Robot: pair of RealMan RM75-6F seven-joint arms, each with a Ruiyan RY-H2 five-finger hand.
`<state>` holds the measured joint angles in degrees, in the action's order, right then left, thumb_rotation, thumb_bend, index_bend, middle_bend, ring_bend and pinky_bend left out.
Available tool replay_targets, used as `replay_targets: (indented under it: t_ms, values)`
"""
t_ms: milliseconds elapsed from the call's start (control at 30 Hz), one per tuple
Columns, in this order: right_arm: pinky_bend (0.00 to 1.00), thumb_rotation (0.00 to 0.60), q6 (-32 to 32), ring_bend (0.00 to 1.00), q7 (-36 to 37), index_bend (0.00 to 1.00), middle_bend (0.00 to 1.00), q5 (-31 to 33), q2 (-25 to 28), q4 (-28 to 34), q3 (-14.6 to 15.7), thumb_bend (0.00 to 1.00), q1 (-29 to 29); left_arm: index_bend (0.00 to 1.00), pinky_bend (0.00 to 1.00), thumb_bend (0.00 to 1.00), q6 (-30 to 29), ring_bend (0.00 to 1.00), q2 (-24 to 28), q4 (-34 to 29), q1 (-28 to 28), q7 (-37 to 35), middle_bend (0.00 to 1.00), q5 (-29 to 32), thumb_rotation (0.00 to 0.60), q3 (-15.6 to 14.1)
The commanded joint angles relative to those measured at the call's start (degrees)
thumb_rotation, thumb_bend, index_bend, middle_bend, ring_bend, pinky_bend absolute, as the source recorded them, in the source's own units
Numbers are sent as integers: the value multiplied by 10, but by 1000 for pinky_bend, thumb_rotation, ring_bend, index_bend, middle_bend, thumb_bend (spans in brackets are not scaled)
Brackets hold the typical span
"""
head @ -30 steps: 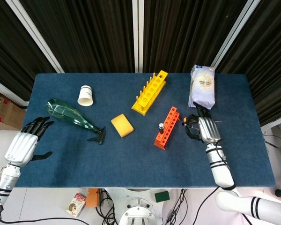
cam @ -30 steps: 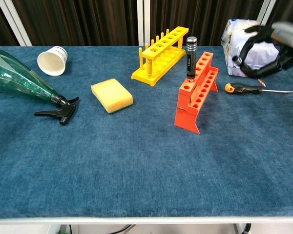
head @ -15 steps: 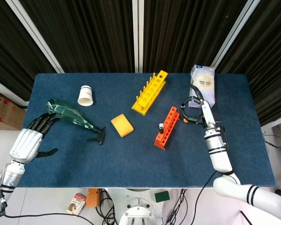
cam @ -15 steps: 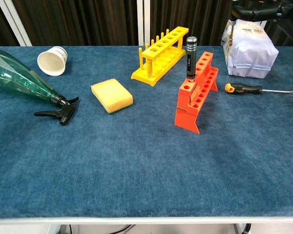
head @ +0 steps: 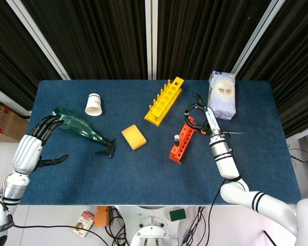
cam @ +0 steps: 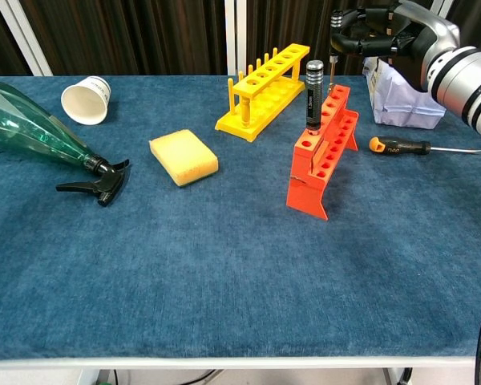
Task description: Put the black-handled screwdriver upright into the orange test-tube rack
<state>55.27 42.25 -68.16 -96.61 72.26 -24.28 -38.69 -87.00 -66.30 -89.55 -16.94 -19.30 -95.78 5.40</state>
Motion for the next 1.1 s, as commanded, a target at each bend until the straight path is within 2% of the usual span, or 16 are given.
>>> replay_targets:
  t_ms: [33, 567, 1100]
  values:
    - [0, 600, 4, 0, 3, 716, 52, -5, -2, 0, 1, 355, 0, 134, 193, 73, 8, 51, -2, 9, -9, -24, 85, -7, 600, -5]
    - [0, 600, 11, 0, 1, 720, 55, -8, 9, 6, 8, 365, 10, 134, 192, 73, 26, 51, -3, 12, -21, -38, 85, -8, 600, -18]
    - [0, 600, -4, 0, 11, 722, 55, -7, -1, -18, 14, 368, 5, 134, 193, 72, 30, 51, -3, 14, -26, -36, 85, -4, 600, -22]
